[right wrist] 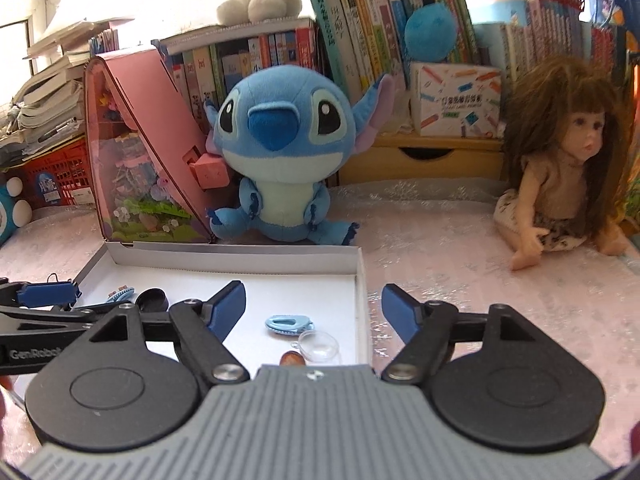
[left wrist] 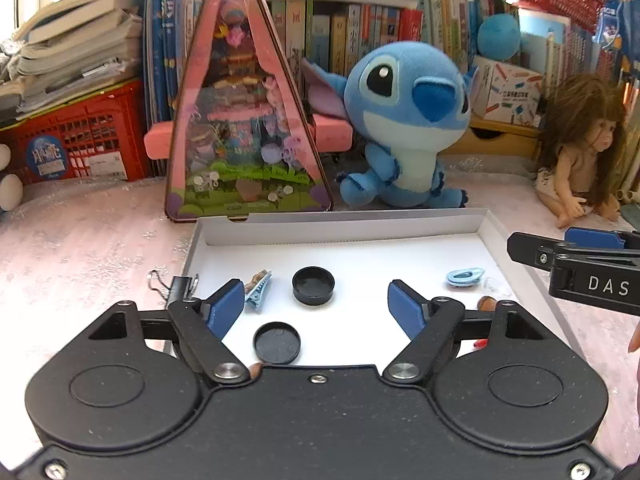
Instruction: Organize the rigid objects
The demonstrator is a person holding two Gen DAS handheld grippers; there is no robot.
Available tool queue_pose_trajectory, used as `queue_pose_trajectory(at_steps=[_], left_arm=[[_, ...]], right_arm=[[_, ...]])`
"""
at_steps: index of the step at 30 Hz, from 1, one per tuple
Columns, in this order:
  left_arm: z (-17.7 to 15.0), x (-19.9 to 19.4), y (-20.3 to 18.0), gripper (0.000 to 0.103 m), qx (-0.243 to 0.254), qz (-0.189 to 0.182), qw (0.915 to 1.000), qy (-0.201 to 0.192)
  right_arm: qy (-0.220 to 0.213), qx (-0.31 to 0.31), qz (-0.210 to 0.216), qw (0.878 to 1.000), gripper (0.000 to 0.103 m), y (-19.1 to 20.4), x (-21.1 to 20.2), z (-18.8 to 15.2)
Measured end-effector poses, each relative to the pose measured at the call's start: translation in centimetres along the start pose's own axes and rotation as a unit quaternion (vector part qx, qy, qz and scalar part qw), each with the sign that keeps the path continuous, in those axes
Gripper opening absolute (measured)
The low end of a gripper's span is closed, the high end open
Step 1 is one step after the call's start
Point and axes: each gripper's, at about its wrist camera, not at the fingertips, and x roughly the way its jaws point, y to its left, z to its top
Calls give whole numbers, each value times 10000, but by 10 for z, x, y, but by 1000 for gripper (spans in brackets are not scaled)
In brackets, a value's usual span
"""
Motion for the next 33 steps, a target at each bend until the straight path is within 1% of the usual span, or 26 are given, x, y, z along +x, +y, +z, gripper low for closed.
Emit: queue_pose_trajectory(at_steps=[3,13,18,21,27,33], left_arm=[[-3,-14,1,79,-15,-30,10000,-50],[-18,-58,6,82,-38,-123,9996,-237],[-24,-74,6,82,-12,-35,9996,-298],[-28,-83,6,84,9,-23,9993,-370],[-35,-99,7,85,-25,-108,9991,-413],[-45,-111,8,87,-95,-119,9991,-389]], right_arm=[[-65,-6,-64,10000,86,-2,-12,-2],[-229,52,-15,9997,88,-3,-49,-11],[-312,115,57,9994,89,-2,-64,-14],[-381,73,50,9992,89,0,-73,-15],[-592,-47,56,9982,92,3,-94,-20],[-644,-86,97,9978,93,6,-105,-28]])
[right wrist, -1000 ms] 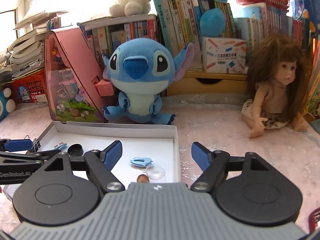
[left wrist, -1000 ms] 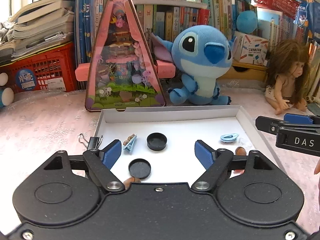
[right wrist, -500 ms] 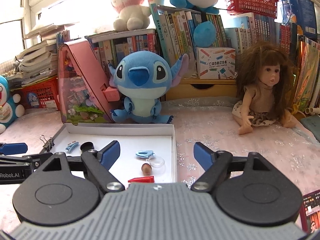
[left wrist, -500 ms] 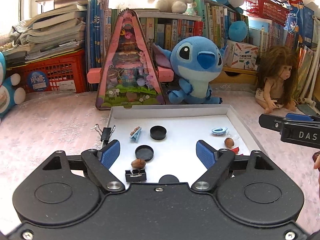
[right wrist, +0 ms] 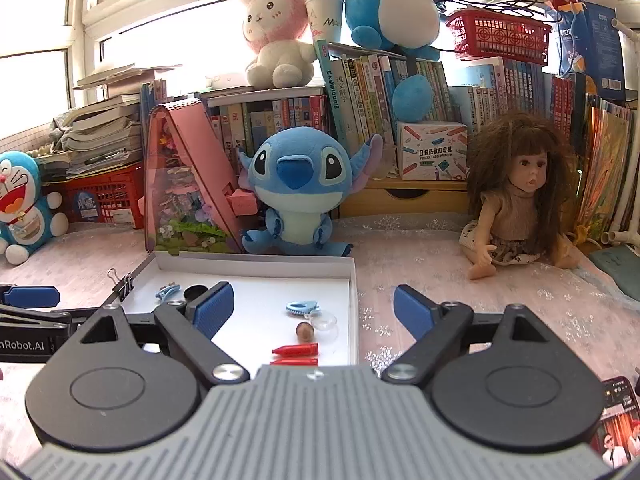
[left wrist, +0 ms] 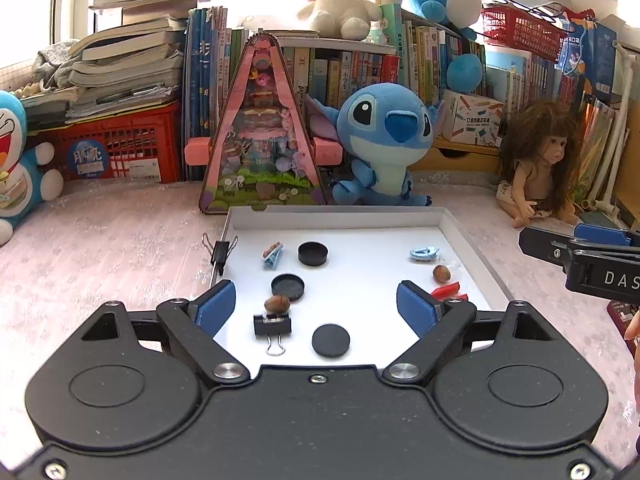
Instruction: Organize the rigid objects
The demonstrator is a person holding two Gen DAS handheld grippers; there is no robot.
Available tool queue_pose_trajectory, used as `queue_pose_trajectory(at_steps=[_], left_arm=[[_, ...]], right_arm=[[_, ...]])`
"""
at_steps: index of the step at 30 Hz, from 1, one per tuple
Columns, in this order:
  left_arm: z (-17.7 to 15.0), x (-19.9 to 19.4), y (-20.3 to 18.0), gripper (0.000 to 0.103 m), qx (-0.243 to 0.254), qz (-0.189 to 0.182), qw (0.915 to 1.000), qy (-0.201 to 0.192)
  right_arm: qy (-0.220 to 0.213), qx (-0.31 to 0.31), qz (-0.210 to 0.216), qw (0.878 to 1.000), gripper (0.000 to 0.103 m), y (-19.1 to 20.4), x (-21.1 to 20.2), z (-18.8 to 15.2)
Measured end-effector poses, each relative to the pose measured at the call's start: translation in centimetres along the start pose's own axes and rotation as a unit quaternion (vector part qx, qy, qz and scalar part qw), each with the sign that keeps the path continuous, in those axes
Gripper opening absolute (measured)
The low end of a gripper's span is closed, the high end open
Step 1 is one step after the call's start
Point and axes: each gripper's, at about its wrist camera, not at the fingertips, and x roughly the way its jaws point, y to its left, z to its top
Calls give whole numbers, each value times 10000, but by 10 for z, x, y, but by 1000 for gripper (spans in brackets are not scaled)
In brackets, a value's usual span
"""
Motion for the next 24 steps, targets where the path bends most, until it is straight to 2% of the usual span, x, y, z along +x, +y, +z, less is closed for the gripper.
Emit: queue_pose_trajectory(at_steps=[16,24], left_arm=[[-38,-7,5,92,-159,170,9997,26],[-80,9,3,92,9,420,9989,215]], right_arm=[[-32,-107,51,9999,102,11,-17,-34],[322,-177,-104,9993,103,14,-7,-76]])
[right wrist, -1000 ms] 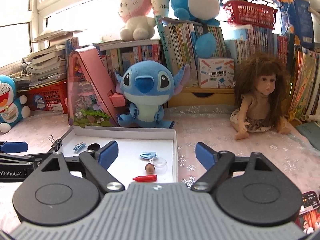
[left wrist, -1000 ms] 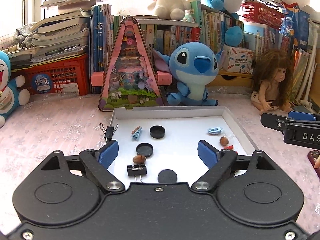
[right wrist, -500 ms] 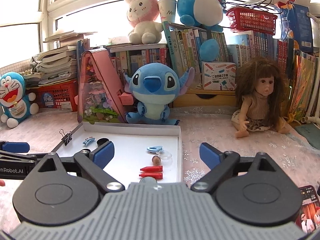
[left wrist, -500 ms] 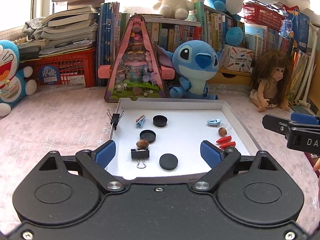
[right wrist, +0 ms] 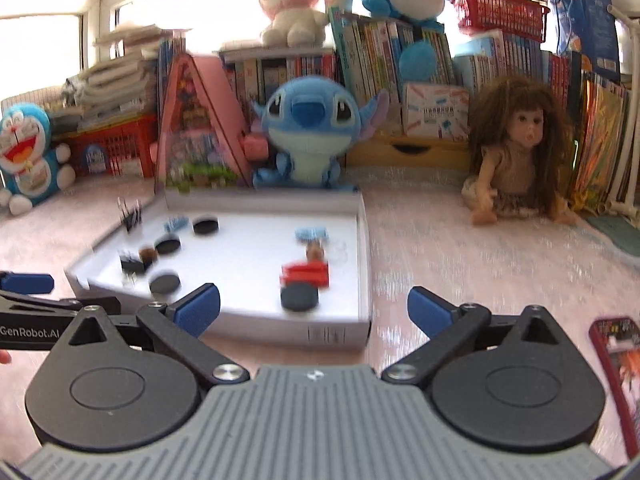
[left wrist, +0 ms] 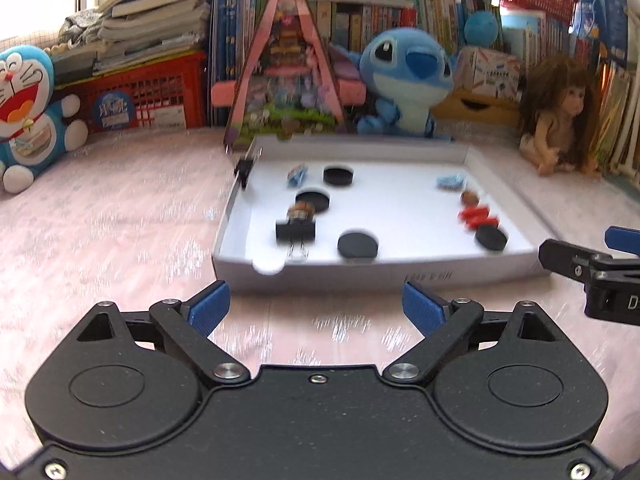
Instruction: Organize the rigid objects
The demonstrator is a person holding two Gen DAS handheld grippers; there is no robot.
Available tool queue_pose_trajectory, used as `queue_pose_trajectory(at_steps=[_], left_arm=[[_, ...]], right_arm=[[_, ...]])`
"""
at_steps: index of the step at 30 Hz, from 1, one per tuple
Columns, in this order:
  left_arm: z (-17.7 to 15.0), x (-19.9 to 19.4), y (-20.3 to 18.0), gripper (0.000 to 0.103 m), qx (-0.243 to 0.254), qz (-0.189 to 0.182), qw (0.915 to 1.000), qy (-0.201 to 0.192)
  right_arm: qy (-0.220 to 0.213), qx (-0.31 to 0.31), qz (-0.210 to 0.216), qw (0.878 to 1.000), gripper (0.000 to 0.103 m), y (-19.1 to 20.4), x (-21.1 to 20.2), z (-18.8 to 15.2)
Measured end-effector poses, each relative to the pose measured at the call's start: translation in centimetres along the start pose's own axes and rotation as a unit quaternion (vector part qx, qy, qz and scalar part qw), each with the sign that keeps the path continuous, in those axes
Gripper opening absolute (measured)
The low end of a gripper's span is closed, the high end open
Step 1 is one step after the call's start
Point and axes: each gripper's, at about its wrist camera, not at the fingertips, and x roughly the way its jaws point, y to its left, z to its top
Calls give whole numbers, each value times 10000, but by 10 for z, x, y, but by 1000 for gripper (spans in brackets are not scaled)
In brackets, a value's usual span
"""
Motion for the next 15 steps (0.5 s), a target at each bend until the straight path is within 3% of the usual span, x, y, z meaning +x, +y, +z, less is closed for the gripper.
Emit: queue_pose_trajectory(at_steps=[7,15], left_arm=[[-17,22,2,92,-50,201,9996,171],[-20,30,4,100,-54,227,9996,132]], right_arm=[[300,4,-158,9994,103,2,20,-19],[656,-216,-208,9974,103,11,34,-28]])
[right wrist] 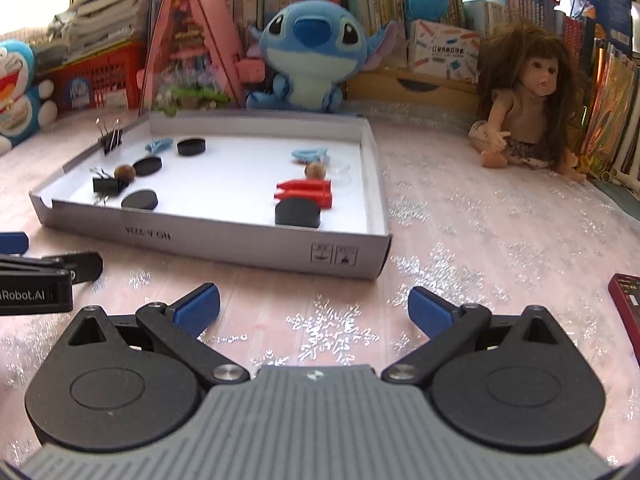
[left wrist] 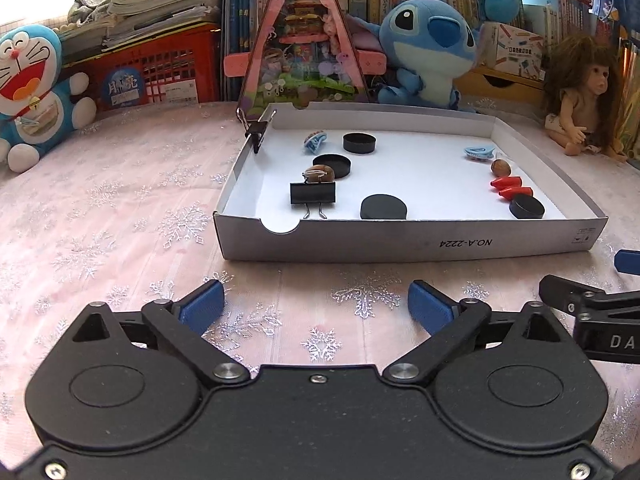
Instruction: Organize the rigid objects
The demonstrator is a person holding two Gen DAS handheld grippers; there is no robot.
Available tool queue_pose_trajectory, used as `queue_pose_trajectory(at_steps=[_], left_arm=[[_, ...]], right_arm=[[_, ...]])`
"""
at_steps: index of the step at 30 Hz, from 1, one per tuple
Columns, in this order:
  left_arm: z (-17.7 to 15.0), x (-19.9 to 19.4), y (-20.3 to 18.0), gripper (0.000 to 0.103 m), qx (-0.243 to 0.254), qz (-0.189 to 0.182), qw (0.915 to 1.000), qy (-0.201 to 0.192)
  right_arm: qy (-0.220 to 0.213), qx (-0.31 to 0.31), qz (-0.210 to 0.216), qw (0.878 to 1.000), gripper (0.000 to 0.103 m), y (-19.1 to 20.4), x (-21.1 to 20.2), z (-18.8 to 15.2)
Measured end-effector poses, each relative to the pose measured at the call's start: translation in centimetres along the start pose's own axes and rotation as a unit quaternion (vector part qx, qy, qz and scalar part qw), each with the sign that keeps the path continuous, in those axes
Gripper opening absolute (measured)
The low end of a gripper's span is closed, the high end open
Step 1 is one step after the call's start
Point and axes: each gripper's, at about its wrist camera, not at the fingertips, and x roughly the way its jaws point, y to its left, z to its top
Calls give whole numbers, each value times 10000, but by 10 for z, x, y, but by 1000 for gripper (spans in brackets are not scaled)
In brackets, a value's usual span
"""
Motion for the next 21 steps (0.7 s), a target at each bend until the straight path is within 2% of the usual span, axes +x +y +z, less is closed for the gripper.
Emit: queue_pose_trajectory(at_steps=[6,21], left_arm=[[0,1,0,102,-2,-10,10000,29],[0,2,1,103,6,-5,10000,34]], right_arm=[[97,238,164,9995,103,-7,3,-1],[110,250,187,9995,103,-7,4,-1]])
